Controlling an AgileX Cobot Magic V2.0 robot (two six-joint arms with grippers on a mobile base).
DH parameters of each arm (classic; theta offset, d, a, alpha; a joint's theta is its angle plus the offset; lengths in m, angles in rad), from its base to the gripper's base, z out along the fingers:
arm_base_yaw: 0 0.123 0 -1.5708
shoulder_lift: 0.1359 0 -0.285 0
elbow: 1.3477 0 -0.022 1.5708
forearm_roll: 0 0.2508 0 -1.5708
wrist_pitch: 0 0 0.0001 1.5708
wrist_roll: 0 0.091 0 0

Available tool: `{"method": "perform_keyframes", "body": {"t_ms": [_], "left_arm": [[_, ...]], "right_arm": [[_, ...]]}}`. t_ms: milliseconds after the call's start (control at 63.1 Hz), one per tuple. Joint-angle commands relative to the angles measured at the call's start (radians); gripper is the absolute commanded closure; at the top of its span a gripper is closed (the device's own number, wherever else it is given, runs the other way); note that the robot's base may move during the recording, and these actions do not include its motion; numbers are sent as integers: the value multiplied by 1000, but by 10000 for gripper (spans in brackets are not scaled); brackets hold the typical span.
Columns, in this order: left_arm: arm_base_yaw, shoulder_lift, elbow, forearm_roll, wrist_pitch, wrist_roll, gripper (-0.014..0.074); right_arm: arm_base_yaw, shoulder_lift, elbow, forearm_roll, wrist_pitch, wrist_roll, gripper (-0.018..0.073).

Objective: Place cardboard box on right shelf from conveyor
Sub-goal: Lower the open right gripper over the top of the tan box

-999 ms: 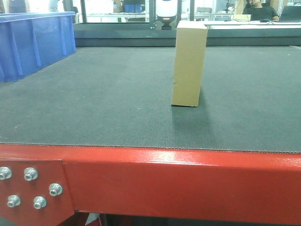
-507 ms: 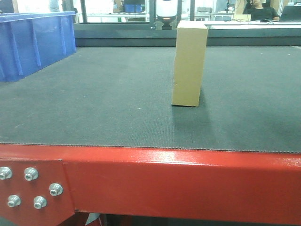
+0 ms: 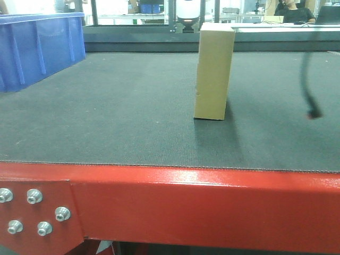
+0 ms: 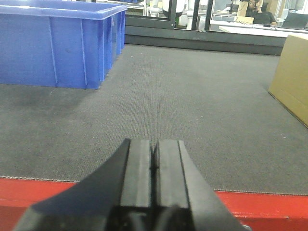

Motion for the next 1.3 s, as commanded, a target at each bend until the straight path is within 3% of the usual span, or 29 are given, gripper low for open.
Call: {"method": "perform_keyframes", "body": {"t_ms": [0,285,476,729,1284], "left_arm": [[1,-13,-3,-9,-92,-7,715],[1,-13,-3,-9,-92,-7,715],[1,-13,-3,-9,-92,-7,715],[1,-13,-3,-9,-92,-7,715],[1,-13,-3,-9,-92,-7,715]], "right_arm": [[3,21,-111,-27,-29,41,-55],[3,163,-303,-191,46,131,-55],[3,209,-371,-184,40,135,-55],[3,219,-371,-194,-6,136,-55],[2,349,-371,-224,26,136,-27]]}}
